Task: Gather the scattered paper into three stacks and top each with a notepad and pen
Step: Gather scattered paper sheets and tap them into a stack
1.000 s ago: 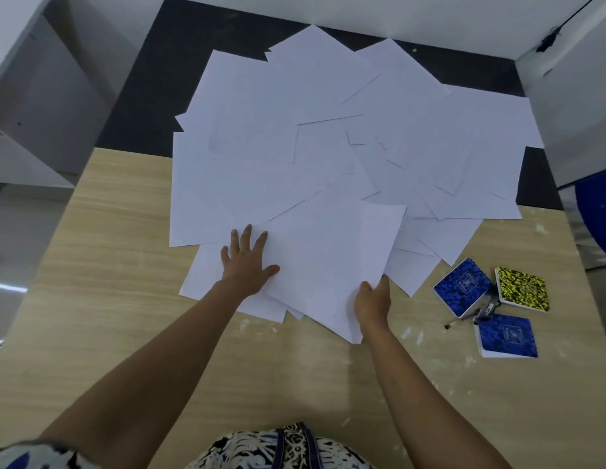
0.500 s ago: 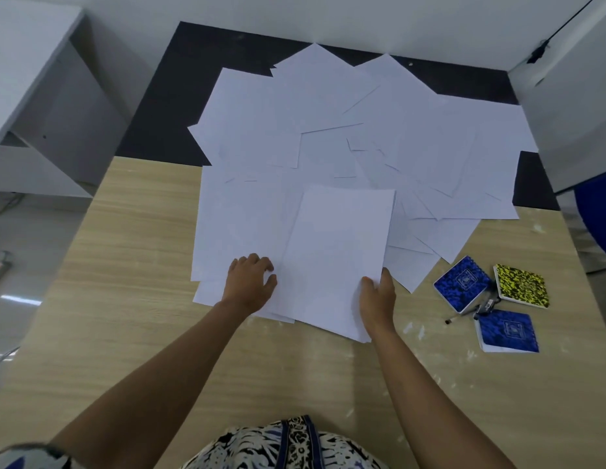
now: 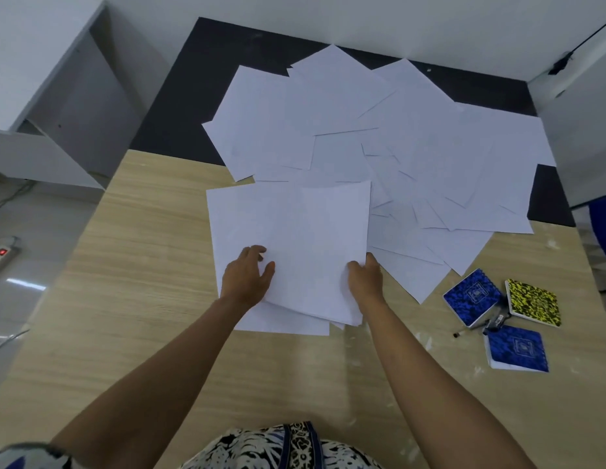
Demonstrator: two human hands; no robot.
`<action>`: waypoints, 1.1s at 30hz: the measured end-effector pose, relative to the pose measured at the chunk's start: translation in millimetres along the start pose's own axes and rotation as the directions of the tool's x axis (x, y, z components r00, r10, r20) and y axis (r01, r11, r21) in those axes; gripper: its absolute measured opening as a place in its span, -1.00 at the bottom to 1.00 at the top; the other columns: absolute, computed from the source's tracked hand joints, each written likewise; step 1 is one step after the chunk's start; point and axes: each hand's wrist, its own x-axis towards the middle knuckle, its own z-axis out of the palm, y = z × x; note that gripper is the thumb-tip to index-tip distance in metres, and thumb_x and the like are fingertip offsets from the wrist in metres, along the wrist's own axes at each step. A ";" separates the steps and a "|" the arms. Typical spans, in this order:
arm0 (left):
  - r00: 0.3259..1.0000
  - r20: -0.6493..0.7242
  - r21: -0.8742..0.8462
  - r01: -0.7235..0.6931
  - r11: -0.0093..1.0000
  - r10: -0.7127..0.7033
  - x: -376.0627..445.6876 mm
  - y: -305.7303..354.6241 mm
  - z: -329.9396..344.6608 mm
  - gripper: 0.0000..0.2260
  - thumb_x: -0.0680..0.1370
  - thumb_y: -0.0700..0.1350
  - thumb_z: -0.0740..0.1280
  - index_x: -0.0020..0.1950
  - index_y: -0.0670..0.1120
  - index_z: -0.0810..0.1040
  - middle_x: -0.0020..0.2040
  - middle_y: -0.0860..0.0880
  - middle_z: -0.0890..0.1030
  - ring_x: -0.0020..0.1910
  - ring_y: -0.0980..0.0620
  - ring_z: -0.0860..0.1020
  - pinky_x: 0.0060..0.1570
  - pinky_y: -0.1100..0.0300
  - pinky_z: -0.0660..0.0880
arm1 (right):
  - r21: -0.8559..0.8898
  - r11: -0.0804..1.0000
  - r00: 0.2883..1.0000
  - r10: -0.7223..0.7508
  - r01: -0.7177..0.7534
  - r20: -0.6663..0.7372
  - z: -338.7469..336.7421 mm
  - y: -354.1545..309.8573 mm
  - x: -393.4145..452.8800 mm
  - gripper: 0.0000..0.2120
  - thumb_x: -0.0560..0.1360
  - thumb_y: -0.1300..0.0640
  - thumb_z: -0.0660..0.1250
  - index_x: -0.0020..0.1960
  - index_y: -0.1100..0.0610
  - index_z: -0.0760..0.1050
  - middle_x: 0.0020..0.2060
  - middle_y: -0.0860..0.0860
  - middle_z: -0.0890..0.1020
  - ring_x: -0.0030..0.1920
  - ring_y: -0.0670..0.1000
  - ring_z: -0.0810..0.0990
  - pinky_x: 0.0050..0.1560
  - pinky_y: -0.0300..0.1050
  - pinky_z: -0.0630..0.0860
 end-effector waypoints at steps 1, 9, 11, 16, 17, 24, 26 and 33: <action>1.000 -0.021 -0.016 0.016 1.000 -0.017 2.1 -1.9 -1.9 -0.66 0.57 0.00 0.29 0.30 -0.10 0.43 0.22 -0.09 0.51 0.04 -0.11 0.58 0.05 0.01 0.49 | -0.029 0.999 1.000 0.022 -0.022 0.015 3.6 -0.6 1.0 -0.89 0.51 0.27 0.13 -0.02 0.17 0.40 -0.14 0.02 0.50 -0.16 0.05 0.46 -0.25 -0.14 0.32; 0.949 0.098 0.298 0.258 0.919 -0.298 13.8 -21.1 -2.5 -0.32 0.57 0.21 0.20 0.57 0.05 -0.03 0.58 -0.09 -0.10 0.54 -0.22 -0.09 0.44 -0.14 0.02 | -0.021 0.995 0.991 0.099 -0.097 0.090 20.3 10.9 -3.2 -0.71 0.49 0.16 0.29 0.18 0.18 0.34 0.10 0.08 0.52 0.00 0.08 0.51 -0.08 -0.12 0.40; 0.952 0.107 0.293 0.247 0.924 -0.288 13.5 -22.2 -1.7 -0.31 0.54 0.23 0.23 0.57 0.05 0.02 0.58 -0.10 -0.07 0.54 -0.22 -0.12 0.45 -0.13 -0.02 | -0.010 0.997 0.991 0.073 -0.072 0.116 17.4 14.2 -7.8 -0.61 0.49 0.14 0.34 0.25 0.18 0.29 0.09 0.03 0.49 0.02 0.05 0.48 -0.04 -0.13 0.39; 0.976 0.080 0.289 0.171 0.942 -0.201 7.8 -27.9 -2.2 -0.36 0.46 0.23 0.34 0.42 -0.08 0.28 0.44 -0.21 0.20 0.51 -0.27 0.02 0.45 -0.12 0.09 | -0.014 1.000 0.987 0.026 -0.024 0.156 5.9 21.0 -9.4 -0.57 0.49 0.15 0.37 0.27 0.13 0.26 0.05 -0.03 0.48 0.04 0.03 0.49 0.00 -0.13 0.38; 0.980 0.081 0.296 0.151 0.943 -0.182 6.0 -30.4 -2.3 -0.38 0.46 0.22 0.35 0.38 -0.10 0.32 0.40 -0.22 0.24 0.49 -0.28 0.07 0.44 -0.12 0.12 | -0.012 1.000 0.986 0.027 -0.025 0.165 4.5 21.1 -9.3 -0.57 0.49 0.16 0.36 0.28 0.13 0.27 0.05 -0.03 0.49 0.04 0.04 0.49 0.01 -0.13 0.39; 0.989 0.047 0.224 0.129 0.966 -0.143 1.4 -40.4 -5.3 -0.52 0.56 -0.03 0.31 0.37 -0.27 0.32 0.31 -0.36 0.30 0.37 -0.36 0.26 0.37 -0.12 0.25 | -0.017 0.999 0.985 -0.039 0.043 0.167 5.3 24.6 -14.3 -0.44 0.49 0.26 0.31 0.42 0.07 0.18 0.13 -0.07 0.46 0.09 -0.01 0.46 0.05 -0.19 0.35; 0.983 0.073 0.247 0.147 0.958 -0.170 1.1 -38.8 -5.4 -0.39 0.57 0.01 0.28 0.50 -0.24 0.16 0.38 -0.34 0.23 0.41 -0.31 0.20 0.42 -0.07 0.20 | -0.022 0.998 0.983 -0.052 0.057 0.176 4.0 25.6 -14.7 -0.37 0.49 0.27 0.30 0.47 0.03 0.13 0.16 -0.08 0.45 0.10 -0.04 0.43 0.08 -0.18 0.35; 0.982 0.117 0.254 0.116 0.960 -0.149 -0.2 -41.3 -6.3 -0.32 0.56 0.15 0.26 0.57 -0.05 0.05 0.44 -0.22 0.10 0.49 -0.25 0.06 0.47 -0.06 0.12 | -0.009 1.000 0.973 -0.016 0.019 0.229 -1.3 23.1 -9.0 -0.30 0.49 0.23 0.35 0.51 0.05 0.07 0.29 -0.01 0.44 0.12 -0.03 0.42 0.11 -0.17 0.36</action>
